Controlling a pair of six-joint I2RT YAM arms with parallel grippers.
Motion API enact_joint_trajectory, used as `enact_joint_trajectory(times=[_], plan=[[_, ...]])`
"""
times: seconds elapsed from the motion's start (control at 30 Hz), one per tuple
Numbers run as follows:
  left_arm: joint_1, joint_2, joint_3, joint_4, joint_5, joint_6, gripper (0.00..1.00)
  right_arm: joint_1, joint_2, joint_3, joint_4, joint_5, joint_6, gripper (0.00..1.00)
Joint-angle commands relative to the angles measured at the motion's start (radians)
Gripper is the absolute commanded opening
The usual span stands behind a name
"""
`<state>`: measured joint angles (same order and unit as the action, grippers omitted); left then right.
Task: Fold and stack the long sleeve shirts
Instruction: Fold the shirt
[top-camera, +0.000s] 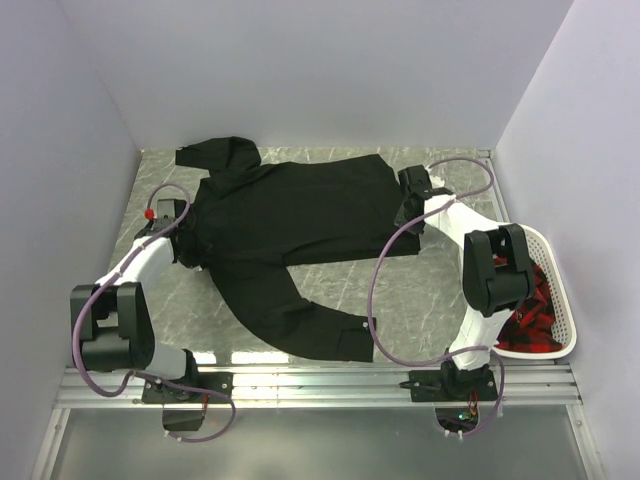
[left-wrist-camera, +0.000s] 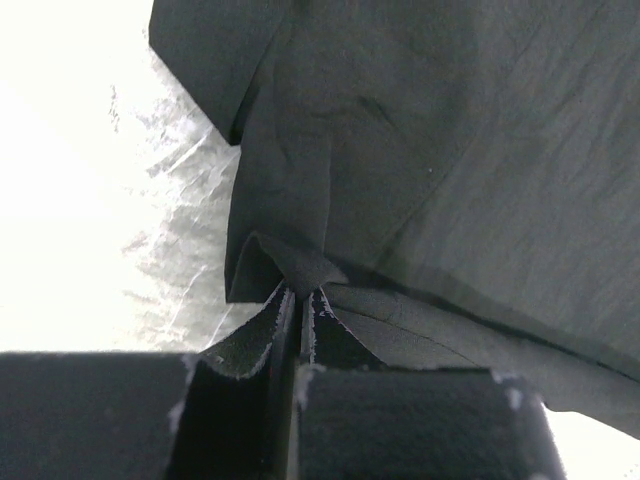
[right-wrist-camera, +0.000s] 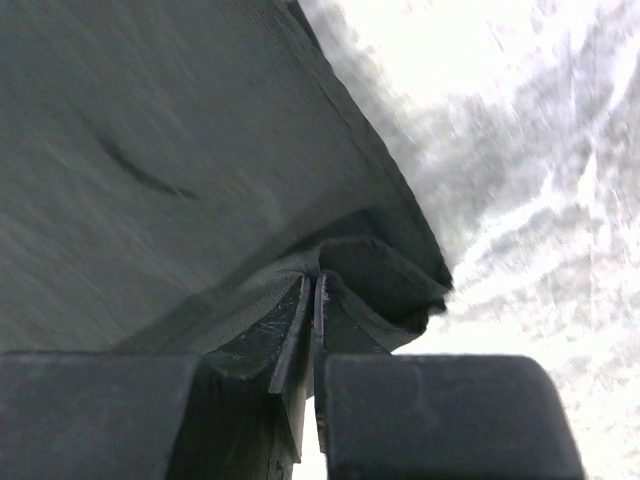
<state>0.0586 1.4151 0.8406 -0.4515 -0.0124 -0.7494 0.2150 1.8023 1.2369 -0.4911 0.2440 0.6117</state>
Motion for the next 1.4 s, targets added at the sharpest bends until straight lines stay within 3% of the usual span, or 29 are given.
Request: enact_joint_trajectory(times=[0.0, 0.13, 0.17, 0.2, 0.33, 0.57, 0.73, 0.9, 1.0, 1.37], plan=[[0.007, 0.018, 0.055, 0.046, 0.003, 0.001, 0.07, -0.011, 0.028, 0.070, 0.020, 0.040, -0.006, 0.08], [0.009, 0.035, 0.061, 0.056, 0.003, 0.002, 0.09, -0.011, 0.051, 0.117, 0.023, 0.049, -0.013, 0.16], [0.009, 0.036, 0.058, 0.057, 0.003, 0.001, 0.09, -0.011, 0.052, 0.124, 0.020, 0.052, -0.015, 0.21], [0.007, 0.036, 0.057, 0.059, 0.003, 0.001, 0.09, -0.011, 0.054, 0.130, 0.020, 0.060, -0.020, 0.33], [0.007, 0.042, 0.055, 0.068, 0.020, 0.001, 0.17, -0.011, 0.028, 0.124, 0.025, 0.054, -0.026, 0.51], [0.009, 0.030, 0.063, 0.074, 0.019, -0.002, 0.33, 0.020, -0.081, -0.007, 0.135, -0.118, -0.027, 0.52], [0.009, 0.001, 0.081, 0.074, 0.015, -0.001, 0.50, 0.063, -0.150, -0.123, 0.207, -0.265, -0.076, 0.52], [0.012, -0.044, 0.092, 0.074, -0.029, 0.012, 0.78, 0.257, -0.247, -0.223, 0.207, -0.293, -0.248, 0.53], [0.012, -0.065, 0.084, 0.085, -0.057, 0.028, 0.88, 0.363, -0.303, -0.281, 0.200, -0.351, -0.338, 0.54], [0.012, -0.110, 0.066, 0.065, -0.126, 0.077, 0.91, 0.659, -0.373, -0.343, 0.074, -0.477, -0.538, 0.56]])
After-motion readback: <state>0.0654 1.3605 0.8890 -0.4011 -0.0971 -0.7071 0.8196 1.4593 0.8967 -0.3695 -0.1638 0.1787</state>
